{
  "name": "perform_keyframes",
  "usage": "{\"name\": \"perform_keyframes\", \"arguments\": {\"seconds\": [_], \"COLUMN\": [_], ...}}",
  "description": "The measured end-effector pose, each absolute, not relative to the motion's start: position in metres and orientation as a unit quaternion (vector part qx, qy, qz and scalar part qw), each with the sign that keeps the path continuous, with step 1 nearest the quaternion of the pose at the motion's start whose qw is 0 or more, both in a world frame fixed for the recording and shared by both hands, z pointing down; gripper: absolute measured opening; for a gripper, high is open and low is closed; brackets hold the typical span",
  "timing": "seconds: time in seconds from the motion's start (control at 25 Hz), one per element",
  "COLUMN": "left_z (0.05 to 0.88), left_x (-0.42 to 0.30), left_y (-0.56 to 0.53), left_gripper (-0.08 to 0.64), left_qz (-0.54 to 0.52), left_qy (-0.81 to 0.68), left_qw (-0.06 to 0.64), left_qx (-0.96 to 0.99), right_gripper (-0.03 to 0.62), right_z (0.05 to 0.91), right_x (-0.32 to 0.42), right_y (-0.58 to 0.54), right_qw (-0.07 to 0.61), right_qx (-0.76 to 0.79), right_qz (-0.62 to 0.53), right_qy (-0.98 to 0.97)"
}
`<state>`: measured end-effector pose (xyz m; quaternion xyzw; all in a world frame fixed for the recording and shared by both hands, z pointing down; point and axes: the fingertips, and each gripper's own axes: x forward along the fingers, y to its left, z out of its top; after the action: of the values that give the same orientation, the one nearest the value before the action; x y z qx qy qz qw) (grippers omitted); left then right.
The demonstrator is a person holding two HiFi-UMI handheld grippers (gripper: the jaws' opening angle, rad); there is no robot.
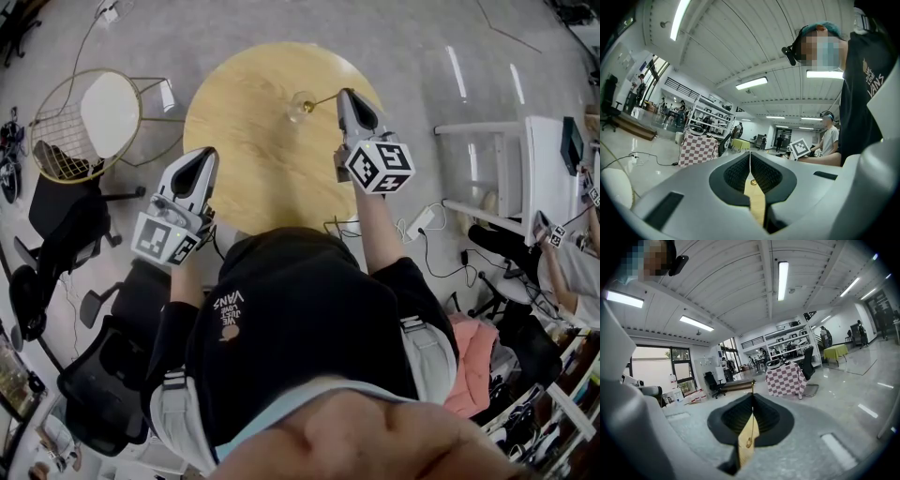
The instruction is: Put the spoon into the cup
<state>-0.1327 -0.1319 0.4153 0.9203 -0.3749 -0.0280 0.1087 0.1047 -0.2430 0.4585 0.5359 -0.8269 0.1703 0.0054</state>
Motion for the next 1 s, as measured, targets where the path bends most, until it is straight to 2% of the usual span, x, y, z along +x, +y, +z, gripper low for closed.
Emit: {"name": "perform_keyframes", "arguments": {"seconds": [1.0], "left_z": [0.418], "left_x": [-0.144], "left_y": [-0.125], "left_gripper": [0.003], "left_qz": [-0.022], "left_qy": [-0.4], "left_qw": [0.113], "left_qx": [0.909], "right_gripper": [0.0], "right_z": [0.499], "right_x": [0.094], "right_y": [-0.251], "right_qw": [0.034], "right_qx": [0.526], "right_qz": [0.203], "right_qy": [-0.825]}}
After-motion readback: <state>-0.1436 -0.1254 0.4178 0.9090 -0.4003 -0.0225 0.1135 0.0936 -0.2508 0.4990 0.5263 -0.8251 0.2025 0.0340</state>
